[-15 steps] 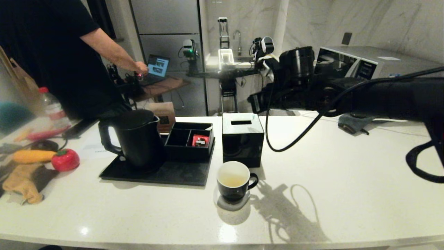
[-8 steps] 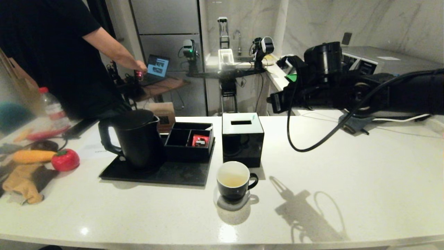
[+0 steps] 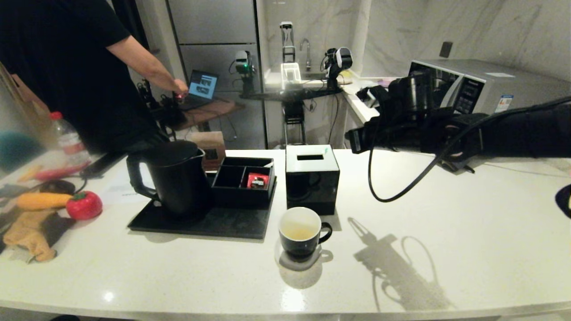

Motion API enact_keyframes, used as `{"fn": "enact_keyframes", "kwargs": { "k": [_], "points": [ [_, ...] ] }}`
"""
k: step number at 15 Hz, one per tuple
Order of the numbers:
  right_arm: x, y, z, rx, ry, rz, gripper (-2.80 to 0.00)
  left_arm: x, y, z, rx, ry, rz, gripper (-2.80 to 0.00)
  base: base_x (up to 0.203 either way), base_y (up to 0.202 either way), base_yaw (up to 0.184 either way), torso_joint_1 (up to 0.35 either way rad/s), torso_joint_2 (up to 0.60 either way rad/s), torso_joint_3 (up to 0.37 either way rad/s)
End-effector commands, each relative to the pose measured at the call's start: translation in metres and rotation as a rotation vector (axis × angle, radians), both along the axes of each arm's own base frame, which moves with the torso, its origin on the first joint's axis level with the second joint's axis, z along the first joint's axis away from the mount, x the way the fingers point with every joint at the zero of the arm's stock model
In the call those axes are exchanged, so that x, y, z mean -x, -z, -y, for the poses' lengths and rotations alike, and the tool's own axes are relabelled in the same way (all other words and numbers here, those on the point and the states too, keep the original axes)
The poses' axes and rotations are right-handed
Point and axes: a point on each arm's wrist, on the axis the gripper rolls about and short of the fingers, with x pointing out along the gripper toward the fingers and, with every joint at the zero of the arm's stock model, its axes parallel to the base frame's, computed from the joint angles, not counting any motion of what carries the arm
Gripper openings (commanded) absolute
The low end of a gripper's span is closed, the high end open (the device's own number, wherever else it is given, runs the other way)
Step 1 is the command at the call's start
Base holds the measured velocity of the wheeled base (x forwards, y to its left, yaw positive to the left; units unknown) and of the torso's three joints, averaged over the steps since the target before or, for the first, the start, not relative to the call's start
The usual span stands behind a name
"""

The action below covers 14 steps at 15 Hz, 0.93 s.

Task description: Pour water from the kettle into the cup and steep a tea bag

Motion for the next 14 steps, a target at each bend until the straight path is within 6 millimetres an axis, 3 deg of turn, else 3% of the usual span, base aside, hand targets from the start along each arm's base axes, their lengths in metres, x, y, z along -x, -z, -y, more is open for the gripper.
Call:
{"fn": "enact_keyframes", "kwargs": {
  "k": [1,5,14],
  "points": [
    [-0.015,0.026,-0.008,0.016,-0.003,-0.035,-2.8,0.0,0.0,0.0,0.001,0.0,0.001,-2.8,0.0,0.0,0.0,0.0,0.0,0.0],
    [-0.028,0.034,-0.018,0.009,-0.011,-0.014,-2.8,0.0,0.0,0.0,0.001,0.0,0.001,-2.8,0.0,0.0,0.0,0.0,0.0,0.0],
    [-0.03,0.043,-0.024,0.016,-0.022,-0.029,-2.8,0.0,0.0,0.0,0.001,0.0,0.001,-2.8,0.0,0.0,0.0,0.0,0.0,0.0]
  ]
}}
